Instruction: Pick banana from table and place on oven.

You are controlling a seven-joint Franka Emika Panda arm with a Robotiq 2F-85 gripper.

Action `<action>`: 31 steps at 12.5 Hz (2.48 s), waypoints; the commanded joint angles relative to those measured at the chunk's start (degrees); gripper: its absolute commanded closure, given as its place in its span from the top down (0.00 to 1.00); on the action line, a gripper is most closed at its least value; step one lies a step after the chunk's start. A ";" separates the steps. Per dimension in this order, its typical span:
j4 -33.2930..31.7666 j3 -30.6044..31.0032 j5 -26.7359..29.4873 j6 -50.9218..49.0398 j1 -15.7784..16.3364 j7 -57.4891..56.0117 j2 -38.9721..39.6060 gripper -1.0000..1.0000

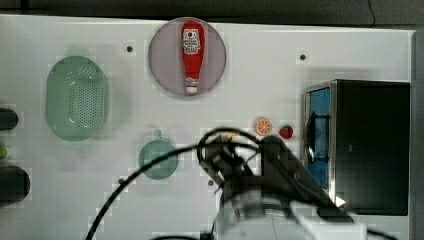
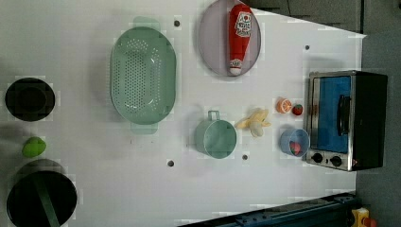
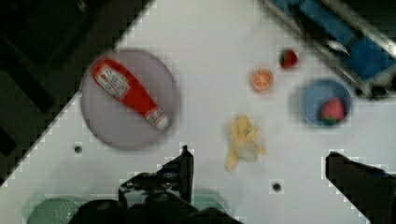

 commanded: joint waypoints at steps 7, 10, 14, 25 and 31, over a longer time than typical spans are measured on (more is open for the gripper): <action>-15.82 -0.78 0.39 24.41 -0.07 0.50 24.16 1.00; -19.28 -0.82 0.39 34.89 -0.08 0.50 30.75 1.00; -22.89 -0.86 0.39 46.92 -0.10 0.50 38.61 1.00; -24.53 -0.91 0.40 60.28 -0.18 0.53 48.86 0.47; -24.40 -0.47 0.40 59.37 -0.12 0.58 43.39 0.27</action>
